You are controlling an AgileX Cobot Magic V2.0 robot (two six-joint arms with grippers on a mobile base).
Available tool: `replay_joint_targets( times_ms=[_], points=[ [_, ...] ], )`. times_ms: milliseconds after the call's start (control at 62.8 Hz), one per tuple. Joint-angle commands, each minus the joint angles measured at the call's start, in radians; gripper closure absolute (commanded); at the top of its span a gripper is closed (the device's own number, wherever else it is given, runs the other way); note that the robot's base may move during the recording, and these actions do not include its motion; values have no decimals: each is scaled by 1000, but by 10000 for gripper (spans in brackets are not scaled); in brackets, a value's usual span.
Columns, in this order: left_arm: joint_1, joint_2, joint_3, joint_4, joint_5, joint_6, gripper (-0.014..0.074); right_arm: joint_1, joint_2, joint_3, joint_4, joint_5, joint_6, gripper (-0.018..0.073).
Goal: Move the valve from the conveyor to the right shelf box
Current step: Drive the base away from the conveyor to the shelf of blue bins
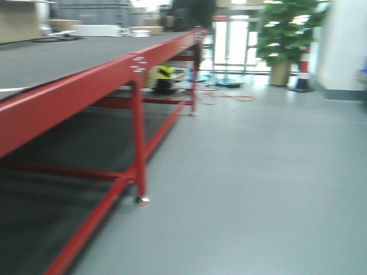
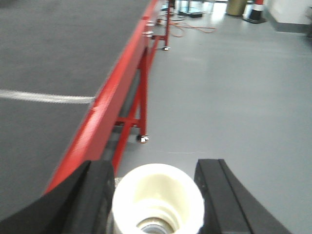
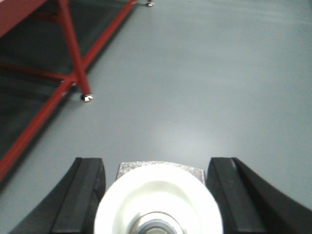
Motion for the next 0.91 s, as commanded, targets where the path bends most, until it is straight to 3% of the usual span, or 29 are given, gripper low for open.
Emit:
replay_joint_targets(
  times_ms=[0,892],
  points=[
    [-1,-5,-5,-13,-48,1,708,-2,-8,-5,-3,-74,-1,722],
    [-1,-5,-5,-13,-48,1,708,-2,-8,-5,-3,-74,-1,722]
  ],
)
